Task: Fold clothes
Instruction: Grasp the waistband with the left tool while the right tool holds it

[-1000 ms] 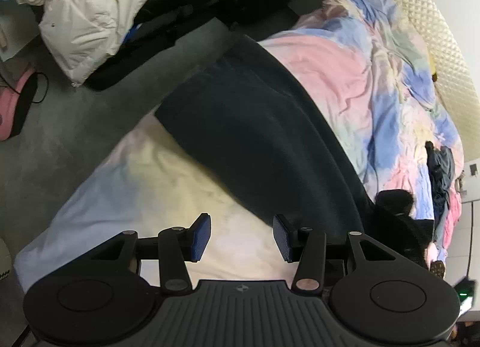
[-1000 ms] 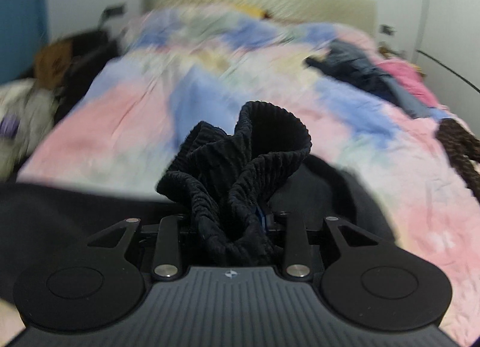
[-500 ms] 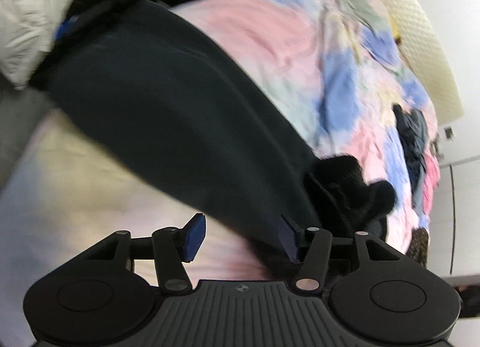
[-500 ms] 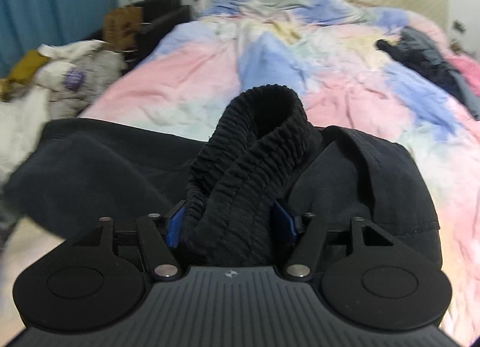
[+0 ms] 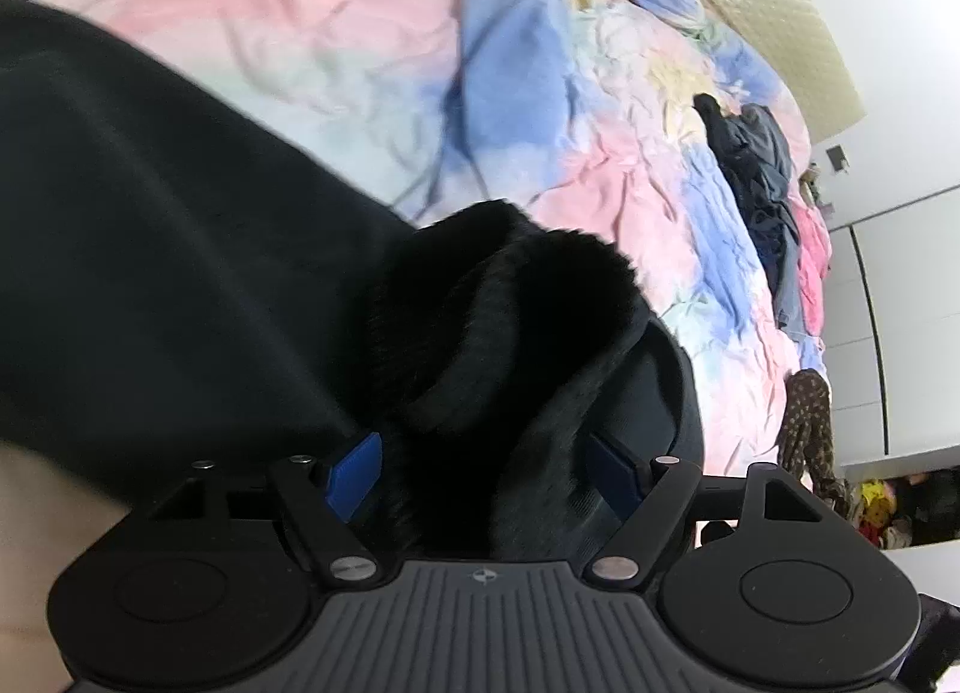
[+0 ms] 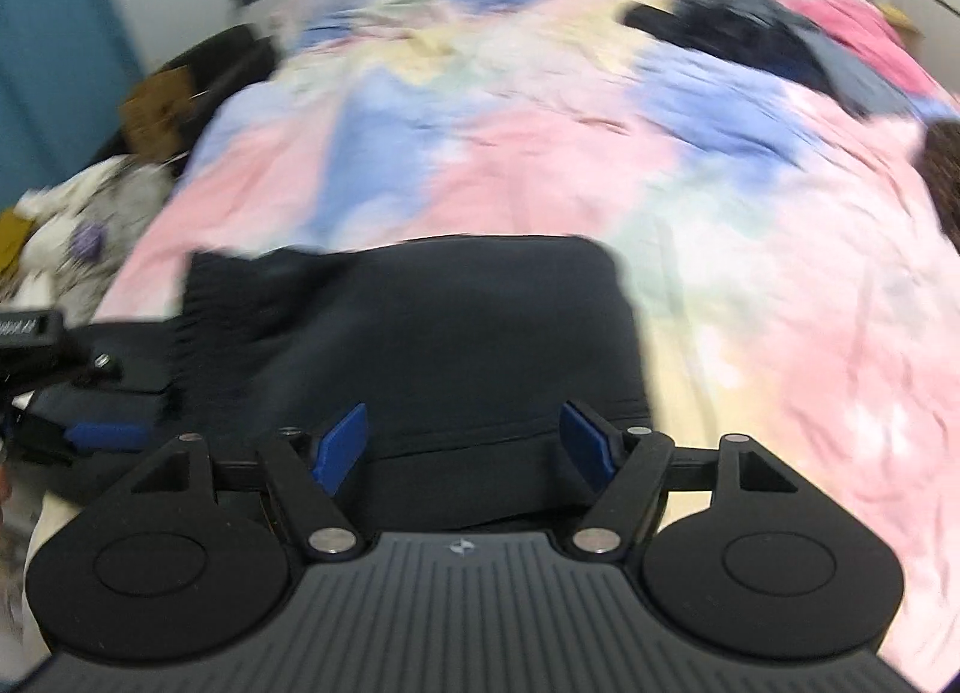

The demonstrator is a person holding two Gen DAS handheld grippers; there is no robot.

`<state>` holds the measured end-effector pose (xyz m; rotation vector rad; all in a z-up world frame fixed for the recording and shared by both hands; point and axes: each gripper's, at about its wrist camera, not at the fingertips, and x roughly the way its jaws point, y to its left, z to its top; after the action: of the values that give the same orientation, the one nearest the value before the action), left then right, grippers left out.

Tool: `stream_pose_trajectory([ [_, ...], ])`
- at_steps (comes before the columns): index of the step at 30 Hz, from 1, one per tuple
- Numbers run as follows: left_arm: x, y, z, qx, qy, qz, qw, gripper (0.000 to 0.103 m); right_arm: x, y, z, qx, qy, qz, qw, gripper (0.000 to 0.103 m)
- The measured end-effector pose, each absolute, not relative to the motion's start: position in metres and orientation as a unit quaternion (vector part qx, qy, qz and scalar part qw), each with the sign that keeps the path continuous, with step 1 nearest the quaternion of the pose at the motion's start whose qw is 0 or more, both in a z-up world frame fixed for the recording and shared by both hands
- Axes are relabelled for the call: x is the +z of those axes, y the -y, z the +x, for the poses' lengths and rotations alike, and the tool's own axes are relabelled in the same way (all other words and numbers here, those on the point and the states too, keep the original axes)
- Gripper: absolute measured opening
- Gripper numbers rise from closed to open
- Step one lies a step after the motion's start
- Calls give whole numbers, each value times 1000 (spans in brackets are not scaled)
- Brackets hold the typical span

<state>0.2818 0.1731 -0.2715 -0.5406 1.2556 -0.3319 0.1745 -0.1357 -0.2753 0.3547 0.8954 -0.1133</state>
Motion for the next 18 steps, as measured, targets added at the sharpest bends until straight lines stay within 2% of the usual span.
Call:
stream_pose_trajectory([
  [7,-296,-156,314,-132,-602,-224,755,79,-311,175,193,-70,-462,249,848,73],
  [9,-303,-155,320,-129,-608,-220,752,80,-322,178,197,-75,-470,270,837,76],
  [11,-310,-153,325,-126,-614,-215,749,81,-330,177,201,-84,-480,273,829,84],
  [15,-315,-153,338,-132,-613,-212,750,80,-340,173,208,-92,-500,260,821,86],
  [18,-315,-150,344,-140,-608,-202,755,76,-342,173,213,-98,-508,258,816,87],
])
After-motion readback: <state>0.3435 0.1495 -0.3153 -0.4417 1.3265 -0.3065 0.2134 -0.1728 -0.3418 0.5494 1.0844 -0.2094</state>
